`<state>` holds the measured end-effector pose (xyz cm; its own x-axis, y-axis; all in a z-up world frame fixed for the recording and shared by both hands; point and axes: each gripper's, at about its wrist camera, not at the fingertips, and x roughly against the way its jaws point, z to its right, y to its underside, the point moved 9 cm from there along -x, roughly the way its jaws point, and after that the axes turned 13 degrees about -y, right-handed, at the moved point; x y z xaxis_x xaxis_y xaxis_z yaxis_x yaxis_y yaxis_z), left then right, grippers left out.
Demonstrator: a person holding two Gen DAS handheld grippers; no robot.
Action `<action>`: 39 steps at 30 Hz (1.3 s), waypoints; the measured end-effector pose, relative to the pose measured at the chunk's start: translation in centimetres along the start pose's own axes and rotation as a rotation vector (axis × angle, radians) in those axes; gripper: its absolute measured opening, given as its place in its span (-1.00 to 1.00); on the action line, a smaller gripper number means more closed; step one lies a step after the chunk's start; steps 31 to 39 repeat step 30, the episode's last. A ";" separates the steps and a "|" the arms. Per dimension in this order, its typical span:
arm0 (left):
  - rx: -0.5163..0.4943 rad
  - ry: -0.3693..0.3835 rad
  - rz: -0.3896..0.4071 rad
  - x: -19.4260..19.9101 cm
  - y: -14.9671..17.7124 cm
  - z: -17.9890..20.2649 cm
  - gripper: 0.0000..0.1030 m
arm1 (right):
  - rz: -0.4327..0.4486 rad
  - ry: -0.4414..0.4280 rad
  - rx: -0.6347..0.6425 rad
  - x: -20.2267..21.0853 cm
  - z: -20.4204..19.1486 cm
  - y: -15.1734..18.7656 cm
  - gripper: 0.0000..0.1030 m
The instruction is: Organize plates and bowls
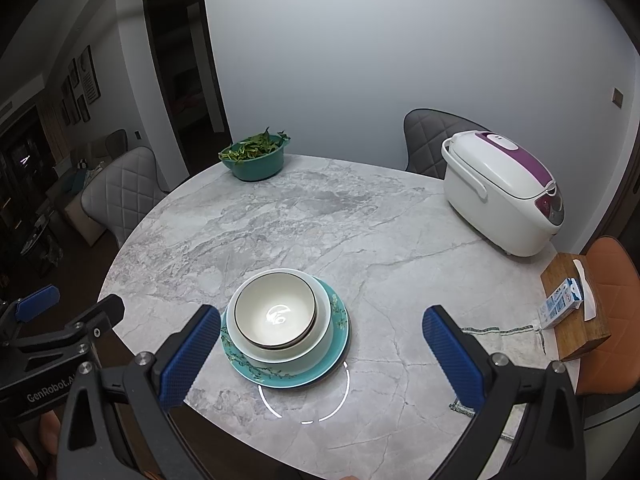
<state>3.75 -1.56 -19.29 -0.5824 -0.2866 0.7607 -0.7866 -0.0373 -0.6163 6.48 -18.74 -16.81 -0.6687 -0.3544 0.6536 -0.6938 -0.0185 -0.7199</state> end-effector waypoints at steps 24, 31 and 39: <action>-0.004 -0.005 0.011 -0.7 -0.8 0.3 1.00 | -0.003 0.000 0.000 -0.1 0.0 -0.1 1.00; -0.006 -0.008 0.010 -0.7 -0.9 0.3 1.00 | -0.002 0.001 0.000 -0.1 0.0 -0.1 1.00; -0.006 -0.008 0.010 -0.7 -0.9 0.3 1.00 | -0.002 0.001 0.000 -0.1 0.0 -0.1 1.00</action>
